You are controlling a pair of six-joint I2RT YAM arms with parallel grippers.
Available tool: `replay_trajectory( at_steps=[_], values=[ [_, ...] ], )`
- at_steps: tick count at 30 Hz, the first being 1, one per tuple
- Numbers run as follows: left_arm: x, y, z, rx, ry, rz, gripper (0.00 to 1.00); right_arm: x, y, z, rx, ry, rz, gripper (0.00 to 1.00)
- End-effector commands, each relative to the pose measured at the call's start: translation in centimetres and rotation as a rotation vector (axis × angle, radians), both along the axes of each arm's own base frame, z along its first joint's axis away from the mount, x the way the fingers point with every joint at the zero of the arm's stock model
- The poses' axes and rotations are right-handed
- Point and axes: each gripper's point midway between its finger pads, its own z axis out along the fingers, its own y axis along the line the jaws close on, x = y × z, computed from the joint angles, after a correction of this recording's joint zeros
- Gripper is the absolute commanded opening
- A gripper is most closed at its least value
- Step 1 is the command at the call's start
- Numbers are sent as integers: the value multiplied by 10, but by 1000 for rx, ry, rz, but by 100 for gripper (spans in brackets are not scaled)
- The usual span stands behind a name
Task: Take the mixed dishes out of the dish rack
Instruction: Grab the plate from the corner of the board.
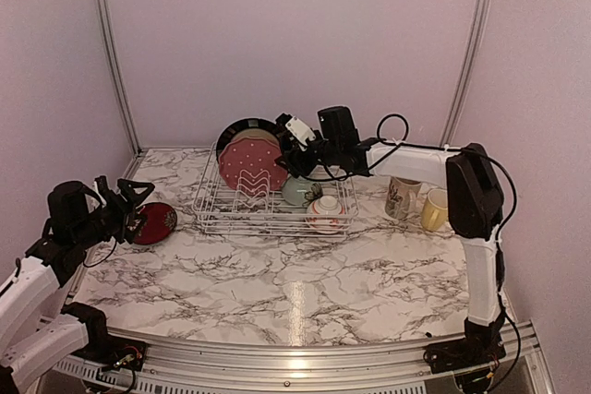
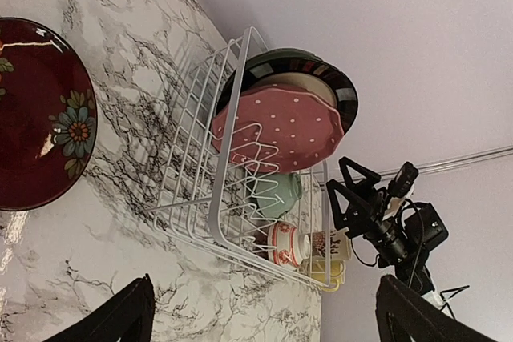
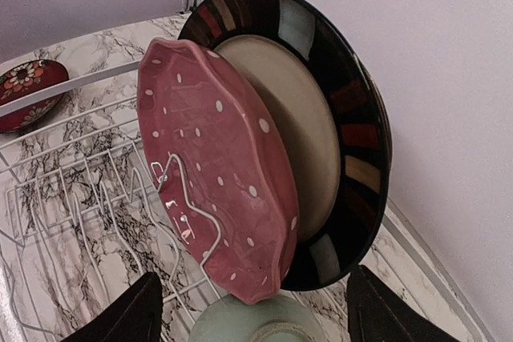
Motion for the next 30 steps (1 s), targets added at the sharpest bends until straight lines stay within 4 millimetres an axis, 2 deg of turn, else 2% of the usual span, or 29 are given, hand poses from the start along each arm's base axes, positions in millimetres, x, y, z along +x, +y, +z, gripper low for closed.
replay_trajectory(
  at_steps=[1,8,13,18,25,30],
  values=[
    [-1,-8,4,-6,-22,-12,99,14,14,0,-1,-49,54,73],
    [-7,-11,3,-12,-23,-10,99,30,23,-16,-21,-57,53,73],
    [-5,-15,6,-12,-16,-22,99,32,37,-21,0,-46,97,71],
    [-6,-17,11,-4,-23,-23,99,33,45,-22,13,-54,115,62],
    [-7,-21,8,-17,-21,-21,99,31,54,-25,28,-48,167,50],
    [-9,-21,14,-7,-30,-21,99,38,57,-30,22,-48,167,38]
  ],
)
